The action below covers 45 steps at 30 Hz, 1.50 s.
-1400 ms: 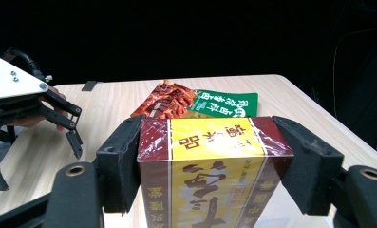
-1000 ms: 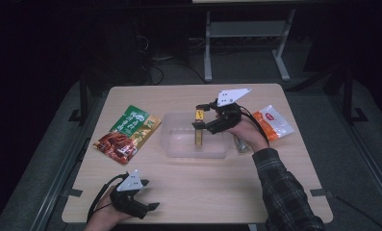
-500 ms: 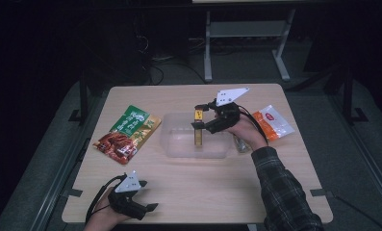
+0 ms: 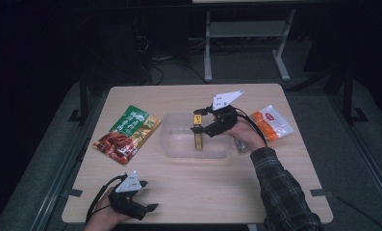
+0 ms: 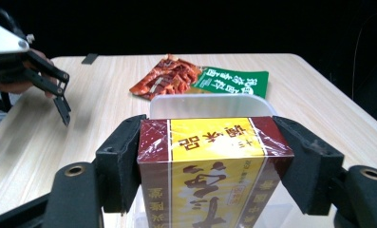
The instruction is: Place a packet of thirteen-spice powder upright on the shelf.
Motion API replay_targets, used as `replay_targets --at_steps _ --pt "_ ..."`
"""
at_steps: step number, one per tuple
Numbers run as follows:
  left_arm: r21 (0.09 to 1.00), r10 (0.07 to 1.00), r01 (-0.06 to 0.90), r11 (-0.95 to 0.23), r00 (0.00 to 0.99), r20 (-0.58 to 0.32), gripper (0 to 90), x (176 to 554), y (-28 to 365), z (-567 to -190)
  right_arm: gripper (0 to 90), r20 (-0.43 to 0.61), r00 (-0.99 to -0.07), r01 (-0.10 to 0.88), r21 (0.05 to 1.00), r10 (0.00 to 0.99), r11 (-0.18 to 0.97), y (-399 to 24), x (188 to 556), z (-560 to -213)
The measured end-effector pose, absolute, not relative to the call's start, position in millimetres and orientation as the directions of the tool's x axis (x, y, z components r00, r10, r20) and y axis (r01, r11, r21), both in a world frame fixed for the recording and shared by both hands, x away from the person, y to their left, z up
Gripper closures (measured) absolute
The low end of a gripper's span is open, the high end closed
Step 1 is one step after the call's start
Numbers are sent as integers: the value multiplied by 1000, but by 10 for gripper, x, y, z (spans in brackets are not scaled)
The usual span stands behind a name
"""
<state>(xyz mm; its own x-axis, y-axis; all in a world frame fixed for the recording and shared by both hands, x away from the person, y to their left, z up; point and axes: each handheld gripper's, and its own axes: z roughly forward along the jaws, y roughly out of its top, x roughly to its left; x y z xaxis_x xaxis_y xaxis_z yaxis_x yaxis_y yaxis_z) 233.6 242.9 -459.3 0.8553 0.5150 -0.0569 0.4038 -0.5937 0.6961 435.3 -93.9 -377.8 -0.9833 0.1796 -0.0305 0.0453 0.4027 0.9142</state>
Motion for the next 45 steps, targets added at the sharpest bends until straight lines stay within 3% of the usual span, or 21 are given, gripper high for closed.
replay_targets --at_steps 17,27,35,45 --pt "692 510 405 -597 858 -62 128 2352 2403 -4592 293 -8 -978 98 860 207 501 -915 4360 -3911" --pt "695 497 390 -604 866 -54 128 2391 2390 -4583 217 19 -971 130 879 239 458 -977 4352 -3865" --pt "703 474 370 -608 879 -53 128 2476 2338 -4550 178 44 -958 171 881 283 442 -1064 4227 -3765" --pt "722 433 326 -610 900 -41 128 2679 2179 -4505 193 39 -930 217 860 365 462 -1255 3939 -3734"
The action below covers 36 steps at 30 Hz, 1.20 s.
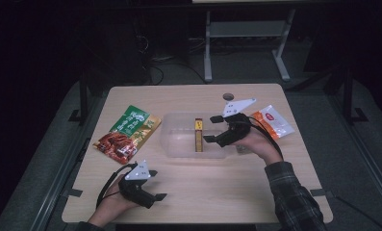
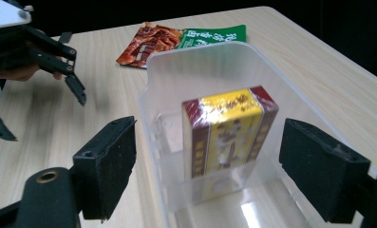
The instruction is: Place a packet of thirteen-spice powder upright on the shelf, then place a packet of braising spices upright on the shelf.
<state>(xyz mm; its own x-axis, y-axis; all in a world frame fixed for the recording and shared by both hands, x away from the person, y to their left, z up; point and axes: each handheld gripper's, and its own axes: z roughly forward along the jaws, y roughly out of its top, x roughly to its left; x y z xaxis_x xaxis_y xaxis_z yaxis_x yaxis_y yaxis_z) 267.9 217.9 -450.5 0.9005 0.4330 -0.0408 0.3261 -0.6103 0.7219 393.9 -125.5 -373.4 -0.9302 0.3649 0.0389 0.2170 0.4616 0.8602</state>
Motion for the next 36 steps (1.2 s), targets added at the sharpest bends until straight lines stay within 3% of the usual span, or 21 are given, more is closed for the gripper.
replay_targets --at_steps 17,36 --pt "710 449 334 -620 893 -29 128 2856 2122 -4479 188 50 -887 285 842 459 458 -1588 3273 -3870" --pt "715 593 428 -552 805 -24 134 3057 2457 -4320 182 120 -841 394 803 527 447 -1890 2758 -4296"
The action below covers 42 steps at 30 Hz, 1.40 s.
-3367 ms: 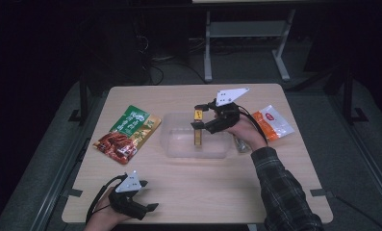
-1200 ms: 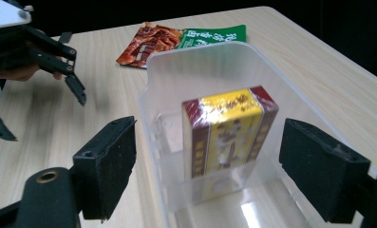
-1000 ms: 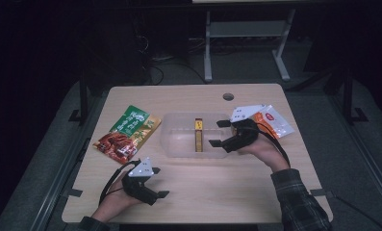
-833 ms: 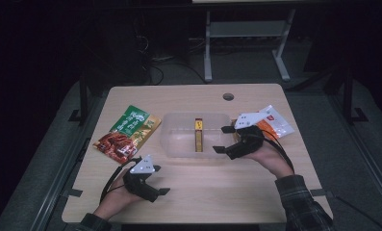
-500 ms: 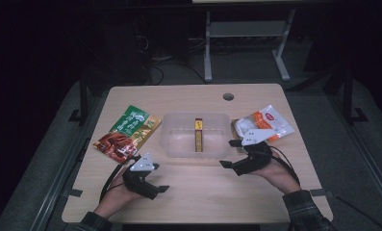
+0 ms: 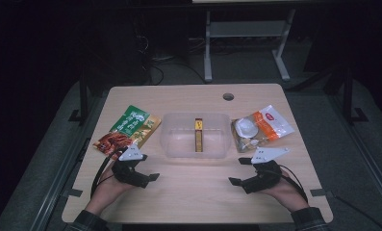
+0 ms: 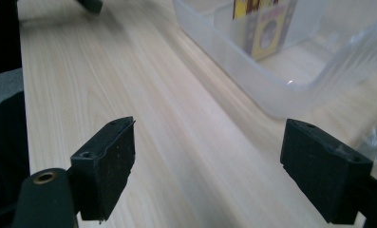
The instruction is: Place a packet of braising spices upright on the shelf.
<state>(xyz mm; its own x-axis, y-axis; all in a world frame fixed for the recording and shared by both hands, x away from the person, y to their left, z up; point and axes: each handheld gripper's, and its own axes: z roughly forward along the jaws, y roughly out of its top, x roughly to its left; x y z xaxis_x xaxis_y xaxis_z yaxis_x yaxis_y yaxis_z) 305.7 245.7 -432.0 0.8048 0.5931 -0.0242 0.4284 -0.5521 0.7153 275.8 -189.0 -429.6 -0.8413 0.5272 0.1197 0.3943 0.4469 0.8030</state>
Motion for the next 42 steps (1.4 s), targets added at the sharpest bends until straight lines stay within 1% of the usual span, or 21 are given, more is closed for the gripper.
replay_targets --at_steps 9,15,22,23,26,29,33,35,36,38,42 --pt "717 650 462 -522 760 -17 133 3213 2645 -4211 171 149 -816 450 769 559 454 -2001 2609 -4434" --pt "731 688 477 -489 726 -14 135 3356 2790 -4143 168 157 -806 467 761 571 450 -2065 2532 -4466" --pt "721 719 483 -497 694 31 133 3571 2953 -4092 168 151 -809 469 749 568 468 -2051 2545 -4490" --pt "726 729 488 -484 684 27 133 3598 2971 -4091 169 151 -810 469 748 567 470 -2043 2546 -4492" --pt "731 747 500 -465 665 20 132 3673 3070 -4110 168 151 -812 469 744 564 476 -2027 2545 -4497" --pt "707 760 514 -486 648 51 129 3753 3155 -4151 168 149 -815 467 742 560 482 -2025 2549 -4498" --pt "712 779 522 -469 625 55 129 3884 3276 -4167 168 147 -816 464 744 560 481 -2023 2561 -4499" --pt "727 789 526 -441 613 34 129 3952 3328 -4198 168 147 -816 464 744 559 481 -2021 2564 -4500" --pt "716 794 542 -439 607 28 129 3994 3352 -4223 168 149 -816 465 744 559 480 -2018 2567 -4501" --pt "695 799 555 -458 599 48 127 4071 3390 -4269 168 147 -819 462 744 555 483 -2016 2572 -4505" --pt "700 816 558 -446 575 62 127 4215 3478 -4324 168 150 -818 464 744 555 482 -2013 2573 -4502"
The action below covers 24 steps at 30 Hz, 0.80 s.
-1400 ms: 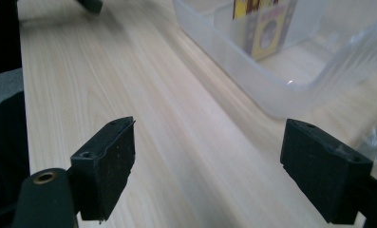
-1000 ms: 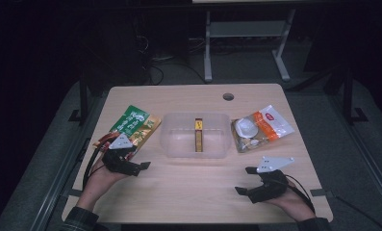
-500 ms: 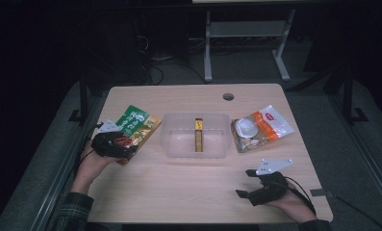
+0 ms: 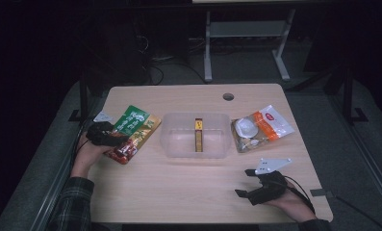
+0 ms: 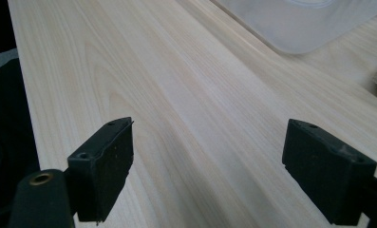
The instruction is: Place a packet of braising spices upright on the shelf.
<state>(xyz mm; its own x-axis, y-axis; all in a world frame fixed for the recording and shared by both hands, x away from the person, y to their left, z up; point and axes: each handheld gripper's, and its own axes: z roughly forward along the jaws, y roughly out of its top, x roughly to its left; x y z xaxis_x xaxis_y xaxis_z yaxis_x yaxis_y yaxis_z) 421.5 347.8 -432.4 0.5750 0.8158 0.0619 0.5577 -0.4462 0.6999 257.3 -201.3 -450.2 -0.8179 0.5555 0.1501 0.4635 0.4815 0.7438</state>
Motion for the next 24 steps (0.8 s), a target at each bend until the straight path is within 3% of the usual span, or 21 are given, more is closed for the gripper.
replay_targets --at_steps 4,15,24 --pt "738 839 556 -382 543 25 126 4309 3575 -4382 168 150 -819 461 747 555 479 -2019 2573 -4500" --pt "684 851 614 -395 524 21 118 4509 3703 -4602 168 158 -810 473 744 564 471 -2052 2548 -4509" --pt "686 858 645 -336 510 -59 107 4578 3765 -4692 168 157 -796 486 741 585 463 -2116 2466 -4510"
